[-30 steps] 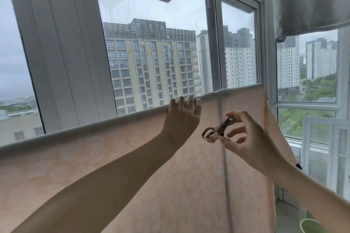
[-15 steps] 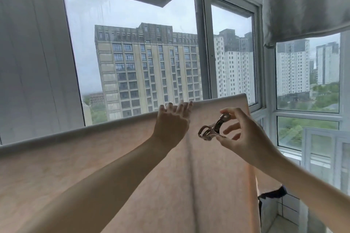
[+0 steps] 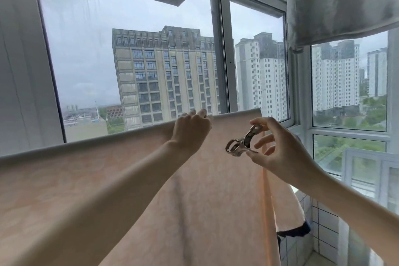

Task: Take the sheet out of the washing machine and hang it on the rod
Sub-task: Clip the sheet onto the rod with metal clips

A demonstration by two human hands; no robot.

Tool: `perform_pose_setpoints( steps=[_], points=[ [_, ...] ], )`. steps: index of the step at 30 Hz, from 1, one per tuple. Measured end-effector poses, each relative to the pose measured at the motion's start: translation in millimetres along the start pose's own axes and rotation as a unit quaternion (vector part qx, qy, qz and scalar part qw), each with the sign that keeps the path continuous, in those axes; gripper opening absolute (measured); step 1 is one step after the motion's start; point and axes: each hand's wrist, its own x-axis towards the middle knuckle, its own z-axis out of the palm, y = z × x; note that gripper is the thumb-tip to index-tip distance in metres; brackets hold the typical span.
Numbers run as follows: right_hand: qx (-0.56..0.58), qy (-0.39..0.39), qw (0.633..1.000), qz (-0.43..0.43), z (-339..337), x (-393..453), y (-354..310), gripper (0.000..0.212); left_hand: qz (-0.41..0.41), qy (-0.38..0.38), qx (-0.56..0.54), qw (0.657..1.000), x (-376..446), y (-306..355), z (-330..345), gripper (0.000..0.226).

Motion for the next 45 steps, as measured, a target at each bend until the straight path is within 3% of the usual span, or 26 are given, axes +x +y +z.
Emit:
perform_pose_setpoints(
  steps=[6,13,19,23,26,31,40,45],
  points=[
    [-0.004,-0.006,1.000,-0.005,-10.0,9.3,22.1,0.062,-0.022,0.004,-0.005,1.000,15.7,3.0,7.6,0.004],
    [0.004,-0.003,1.000,-0.025,-10.6,30.5,37.1,0.063,-0.077,0.036,-0.047,0.995,46.9,4.4,4.0,0.011],
    [0.003,0.001,0.999,-0.047,-7.3,45.8,47.0,0.062,-0.085,-0.098,-0.134,0.983,54.9,-0.9,17.3,0.012],
    [-0.005,0.003,0.998,-0.056,-5.9,57.8,50.6,0.064,-0.067,-0.140,-0.223,0.962,55.1,-11.0,12.0,0.028],
    [-0.010,0.012,0.997,-0.070,-7.7,72.6,47.0,0.066,-0.062,-0.167,-0.216,0.960,54.2,-16.5,8.3,0.021],
    [-0.042,-0.008,0.993,-0.109,-9.6,90.6,41.9,0.063,-0.050,-0.205,-0.185,0.960,47.2,-29.8,-9.7,0.032],
    [-0.185,-0.045,0.959,-0.208,-12.6,113.8,27.1,0.077,-0.066,-0.168,-0.201,0.963,32.8,-41.3,-13.8,0.026],
    [-0.239,-0.022,0.940,-0.242,-12.1,127.6,20.5,0.064,-0.066,-0.131,-0.190,0.971,29.6,-39.0,-6.7,0.030]
  ],
)
